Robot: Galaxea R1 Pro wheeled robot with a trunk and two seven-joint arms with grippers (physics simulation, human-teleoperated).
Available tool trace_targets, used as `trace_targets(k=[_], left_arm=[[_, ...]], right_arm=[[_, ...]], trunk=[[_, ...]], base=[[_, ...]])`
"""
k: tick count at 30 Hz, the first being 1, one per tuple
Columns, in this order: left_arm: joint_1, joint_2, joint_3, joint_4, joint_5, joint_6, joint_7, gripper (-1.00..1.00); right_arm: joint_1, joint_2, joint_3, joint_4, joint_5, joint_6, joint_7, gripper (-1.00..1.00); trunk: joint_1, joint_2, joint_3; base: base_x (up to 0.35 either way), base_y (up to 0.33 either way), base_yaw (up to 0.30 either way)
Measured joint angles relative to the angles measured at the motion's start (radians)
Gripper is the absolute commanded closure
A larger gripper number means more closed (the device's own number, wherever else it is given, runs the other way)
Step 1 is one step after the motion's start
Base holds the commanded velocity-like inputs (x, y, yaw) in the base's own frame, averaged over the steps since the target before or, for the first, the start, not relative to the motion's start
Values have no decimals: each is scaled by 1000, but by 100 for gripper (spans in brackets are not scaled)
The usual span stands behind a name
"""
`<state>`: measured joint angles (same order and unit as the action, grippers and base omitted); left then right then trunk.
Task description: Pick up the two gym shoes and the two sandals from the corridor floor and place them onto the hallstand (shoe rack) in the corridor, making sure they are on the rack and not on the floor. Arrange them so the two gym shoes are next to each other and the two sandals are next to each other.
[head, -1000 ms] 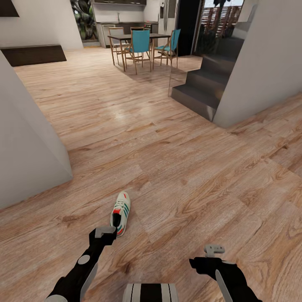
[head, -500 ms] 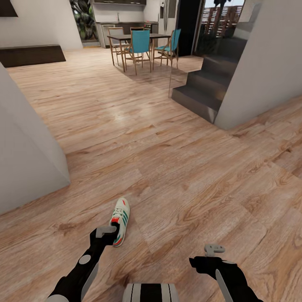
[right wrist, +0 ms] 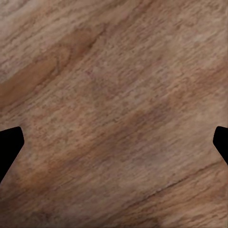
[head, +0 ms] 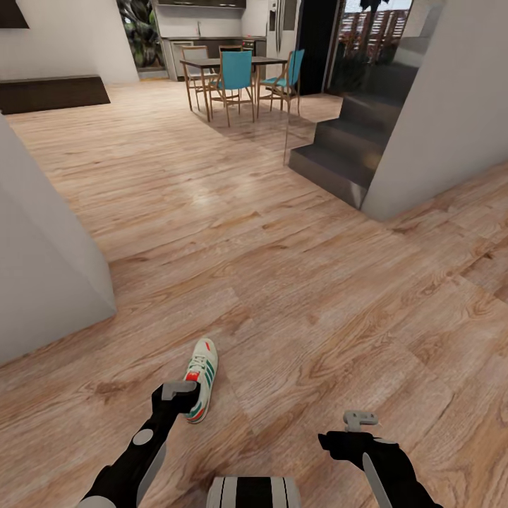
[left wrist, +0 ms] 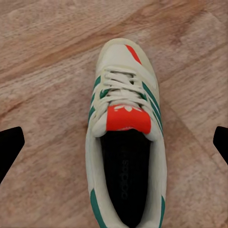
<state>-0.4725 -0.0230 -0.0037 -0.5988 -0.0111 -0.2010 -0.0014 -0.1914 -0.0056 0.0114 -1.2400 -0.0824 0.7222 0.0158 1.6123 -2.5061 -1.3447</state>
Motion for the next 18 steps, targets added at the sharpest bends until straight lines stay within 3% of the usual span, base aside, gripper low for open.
trace_targets(k=[5,18], left_arm=[[0,0,0,0,1,0,0,-100],[0,-1,0,0,1,0,0,-100]], right_arm=[[0,0,0,0,0,0,0,-100],[0,0,0,0,0,0,0,-100]], trunk=[[0,0,0],[6,-3,-67]], base=[[2,0,0],[0,0,0]])
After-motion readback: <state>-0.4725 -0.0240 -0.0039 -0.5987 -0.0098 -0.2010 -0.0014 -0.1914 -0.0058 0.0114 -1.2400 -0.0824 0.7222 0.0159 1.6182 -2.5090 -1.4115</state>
